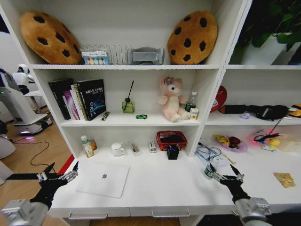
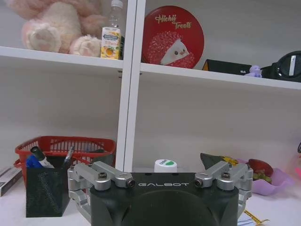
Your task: Organize the objects on the table.
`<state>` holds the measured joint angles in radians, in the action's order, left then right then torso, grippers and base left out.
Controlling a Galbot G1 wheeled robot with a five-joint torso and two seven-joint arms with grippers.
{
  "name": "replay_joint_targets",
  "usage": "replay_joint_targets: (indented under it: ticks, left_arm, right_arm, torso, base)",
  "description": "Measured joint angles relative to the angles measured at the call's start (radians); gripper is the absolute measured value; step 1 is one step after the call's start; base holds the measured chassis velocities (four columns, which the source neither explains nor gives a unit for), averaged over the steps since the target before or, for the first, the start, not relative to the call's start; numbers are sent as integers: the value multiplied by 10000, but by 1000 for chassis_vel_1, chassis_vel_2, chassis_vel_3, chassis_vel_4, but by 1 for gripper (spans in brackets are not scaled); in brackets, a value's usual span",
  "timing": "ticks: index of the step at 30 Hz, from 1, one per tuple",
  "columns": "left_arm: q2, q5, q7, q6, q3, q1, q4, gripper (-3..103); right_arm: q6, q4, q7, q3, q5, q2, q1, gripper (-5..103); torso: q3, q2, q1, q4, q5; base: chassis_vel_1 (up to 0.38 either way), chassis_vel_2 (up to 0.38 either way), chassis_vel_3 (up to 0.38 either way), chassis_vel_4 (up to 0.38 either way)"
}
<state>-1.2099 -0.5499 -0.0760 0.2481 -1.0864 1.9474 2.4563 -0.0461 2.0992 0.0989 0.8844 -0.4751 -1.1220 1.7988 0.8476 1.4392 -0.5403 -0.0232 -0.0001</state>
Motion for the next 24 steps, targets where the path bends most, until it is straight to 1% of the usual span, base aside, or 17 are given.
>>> replay_joint_targets:
  ticks: [7, 9, 10, 12, 17, 18, 19, 20, 21, 24]
  left_arm:
    - [0, 0, 0, 0, 0, 0, 0, 100]
    - [0, 0, 0, 0, 0, 0, 0, 100]
    - [0, 0, 0, 0, 0, 0, 0, 100]
    - [0, 0, 0, 0, 0, 0, 0, 100]
    - [0, 0, 0, 0, 0, 0, 0, 100]
    - [0, 0, 0, 0, 0, 0, 0, 100]
    - [0, 0, 0, 0, 0, 0, 0, 100]
    - [0, 0, 0, 0, 0, 0, 0, 100]
    - [0, 0, 0, 0, 0, 0, 0, 100]
    - [0, 0, 0, 0, 0, 0, 0, 100]
  right_arm:
    - [314, -397, 338, -195, -29, 262, -424, 100]
    - [705, -985, 602, -609, -261, 665, -1064, 100]
    - [705, -985, 602, -609, -261, 665, -1064, 100]
    - [956, -1610, 664, -1048, -359, 1026, -1790, 100]
    - [1071, -2188, 647, -1364, -384, 1300, -2406, 99]
    - [1076, -2385, 583, -1490, -360, 1368, -2593, 89]
    - [1076, -2385, 583, -1490, -360, 1368, -2593, 89]
    - [1074, -2452, 559, -1558, -327, 1371, -2650, 83]
    - [1074, -2452, 559, -1558, -327, 1371, -2650, 83]
    - [834, -2509, 330, -1606, -187, 1259, -2575, 66]
  torso:
    - [0, 0, 0, 0, 0]
    - [1, 0, 0, 2, 3]
    - [1, 0, 0, 2, 3]
    - [1, 0, -1, 0, 3]
    - [1, -1, 0, 1, 2]
    - [1, 0, -1, 1, 1]
    - [1, 0, -1, 1, 1]
    - [1, 0, -1, 2, 1]
    - [1, 0, -1, 2, 1]
    - [0, 0, 0, -1, 1]
  base:
    - [0, 0, 0, 0]
    - [0, 0, 0, 0]
    - [0, 0, 0, 0]
    - [0, 0, 0, 0]
    - [0, 0, 0, 0]
    - [0, 0, 0, 0]
    - [0, 0, 0, 0]
    - [0, 0, 0, 0]
    - [0, 0, 0, 0]
    - [0, 0, 0, 0]
